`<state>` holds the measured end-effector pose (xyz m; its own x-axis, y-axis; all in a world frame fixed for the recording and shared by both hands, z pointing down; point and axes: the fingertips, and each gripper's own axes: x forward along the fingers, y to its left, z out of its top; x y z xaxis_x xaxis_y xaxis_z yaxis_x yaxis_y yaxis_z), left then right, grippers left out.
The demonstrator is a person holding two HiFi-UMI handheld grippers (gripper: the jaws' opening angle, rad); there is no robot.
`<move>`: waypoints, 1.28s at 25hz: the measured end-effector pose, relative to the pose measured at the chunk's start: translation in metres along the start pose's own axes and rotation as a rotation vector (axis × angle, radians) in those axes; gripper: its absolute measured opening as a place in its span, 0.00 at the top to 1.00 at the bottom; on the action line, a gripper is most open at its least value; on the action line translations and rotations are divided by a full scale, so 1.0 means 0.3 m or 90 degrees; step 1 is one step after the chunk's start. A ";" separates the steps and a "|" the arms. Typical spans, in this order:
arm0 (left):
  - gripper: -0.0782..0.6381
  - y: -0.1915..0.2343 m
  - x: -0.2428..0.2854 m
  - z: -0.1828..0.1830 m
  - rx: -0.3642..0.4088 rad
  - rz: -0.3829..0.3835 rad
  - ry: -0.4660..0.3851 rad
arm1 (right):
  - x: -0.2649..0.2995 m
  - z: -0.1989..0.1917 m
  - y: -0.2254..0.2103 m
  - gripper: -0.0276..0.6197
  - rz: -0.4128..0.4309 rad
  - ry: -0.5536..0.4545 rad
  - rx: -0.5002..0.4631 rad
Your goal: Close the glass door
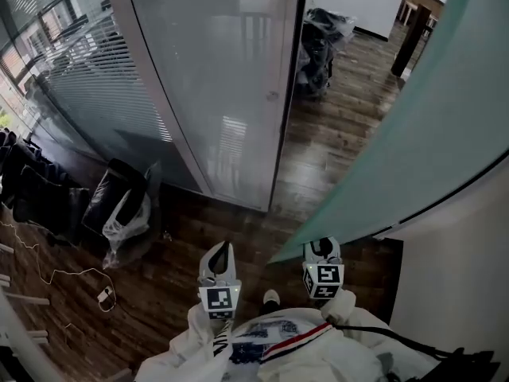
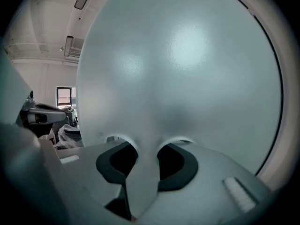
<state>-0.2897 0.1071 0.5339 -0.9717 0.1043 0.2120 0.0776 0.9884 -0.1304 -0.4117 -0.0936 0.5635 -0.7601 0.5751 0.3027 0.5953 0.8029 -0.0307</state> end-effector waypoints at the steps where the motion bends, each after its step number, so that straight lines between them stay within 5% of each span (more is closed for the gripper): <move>1: 0.89 0.009 0.019 -0.002 0.001 0.006 0.002 | 0.017 0.002 0.000 0.78 -0.006 -0.002 0.001; 11: 0.89 0.000 0.205 0.068 0.042 0.037 0.000 | 0.139 0.068 0.004 0.78 0.020 -0.017 -0.020; 19: 0.89 0.027 0.325 0.107 0.072 -0.002 -0.010 | 0.226 0.081 0.008 0.78 0.013 -0.021 -0.020; 32: 0.89 0.147 0.611 0.112 0.060 -0.168 -0.026 | 0.328 0.095 -0.049 0.78 -0.048 0.005 0.009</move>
<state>-0.4717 0.1660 0.5345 -0.9641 -0.1612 0.2111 -0.1979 0.9660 -0.1661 -0.5028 -0.0442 0.5665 -0.8001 0.5120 0.3126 0.5330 0.8459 -0.0213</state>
